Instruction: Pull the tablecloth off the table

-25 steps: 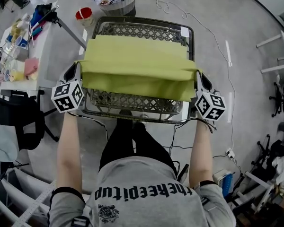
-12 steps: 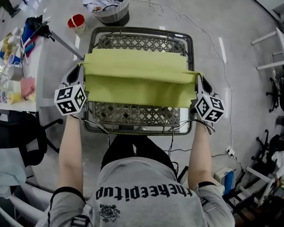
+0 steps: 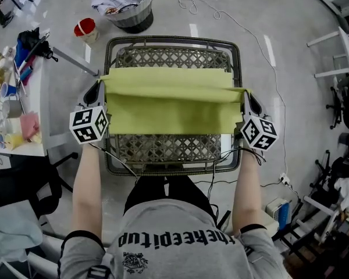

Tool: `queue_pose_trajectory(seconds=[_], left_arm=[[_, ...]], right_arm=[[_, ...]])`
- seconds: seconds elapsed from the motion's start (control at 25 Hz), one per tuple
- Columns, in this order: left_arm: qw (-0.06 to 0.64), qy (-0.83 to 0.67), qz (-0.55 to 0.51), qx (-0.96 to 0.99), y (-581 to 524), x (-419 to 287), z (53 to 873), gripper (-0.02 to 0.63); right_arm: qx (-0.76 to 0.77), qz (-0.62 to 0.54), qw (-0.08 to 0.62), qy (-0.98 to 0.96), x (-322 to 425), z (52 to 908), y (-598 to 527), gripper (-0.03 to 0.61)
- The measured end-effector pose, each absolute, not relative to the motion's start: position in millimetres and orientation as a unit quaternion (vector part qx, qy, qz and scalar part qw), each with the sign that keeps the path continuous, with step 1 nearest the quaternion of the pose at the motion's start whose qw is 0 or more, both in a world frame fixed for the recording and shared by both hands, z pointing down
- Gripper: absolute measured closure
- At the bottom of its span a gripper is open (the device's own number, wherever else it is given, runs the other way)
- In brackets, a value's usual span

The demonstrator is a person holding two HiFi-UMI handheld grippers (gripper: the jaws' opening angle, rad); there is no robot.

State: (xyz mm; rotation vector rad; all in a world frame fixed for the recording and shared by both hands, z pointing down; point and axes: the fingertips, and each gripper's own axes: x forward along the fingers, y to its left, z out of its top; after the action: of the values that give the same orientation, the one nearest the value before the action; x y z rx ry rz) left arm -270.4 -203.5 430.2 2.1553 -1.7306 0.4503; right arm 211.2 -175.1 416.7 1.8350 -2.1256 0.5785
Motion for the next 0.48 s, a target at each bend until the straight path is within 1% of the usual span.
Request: queue_pose_trajectory(seconds=[0.48], left_arm=[[0.194,-0.587,0.190,0.762,-234.7,-272.3,465.5,0.583]], right_arm=[[0.647,0.219,0.157,-0.713,208.3,449.2,-206.7,0.548]])
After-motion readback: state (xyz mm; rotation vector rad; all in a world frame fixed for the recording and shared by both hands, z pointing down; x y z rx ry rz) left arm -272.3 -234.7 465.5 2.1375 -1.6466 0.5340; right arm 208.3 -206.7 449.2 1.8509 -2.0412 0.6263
